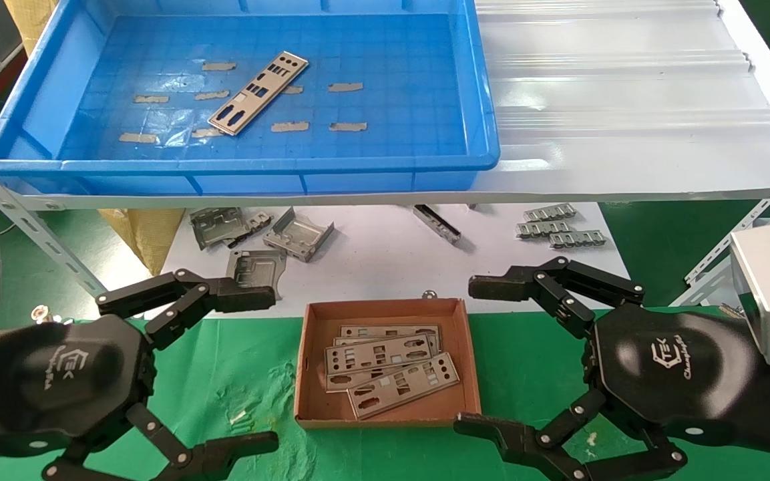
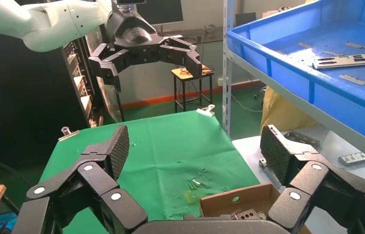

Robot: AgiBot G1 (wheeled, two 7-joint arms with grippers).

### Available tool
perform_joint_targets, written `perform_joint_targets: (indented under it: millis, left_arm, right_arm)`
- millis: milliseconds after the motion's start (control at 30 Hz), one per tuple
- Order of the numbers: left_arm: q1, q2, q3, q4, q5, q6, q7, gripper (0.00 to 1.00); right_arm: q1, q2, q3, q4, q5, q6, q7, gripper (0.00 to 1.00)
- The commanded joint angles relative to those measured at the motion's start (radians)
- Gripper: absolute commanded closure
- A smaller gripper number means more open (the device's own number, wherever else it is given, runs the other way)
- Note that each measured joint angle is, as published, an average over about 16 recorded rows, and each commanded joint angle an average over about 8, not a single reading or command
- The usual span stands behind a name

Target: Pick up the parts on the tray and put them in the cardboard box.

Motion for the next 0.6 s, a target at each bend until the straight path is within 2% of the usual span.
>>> perform_joint_targets:
  millis: [33, 600]
  left_arm:
    - [0.000, 0.000, 0.000, 0.000, 0.000, 0.000, 0.000, 0.00]
    - [0.000, 0.000, 0.000, 0.000, 0.000, 0.000, 0.000, 0.00]
  right_arm:
    - [0.000, 0.000, 0.000, 0.000, 0.000, 0.000, 0.000, 0.00]
    - [0.000, 0.000, 0.000, 0.000, 0.000, 0.000, 0.000, 0.00]
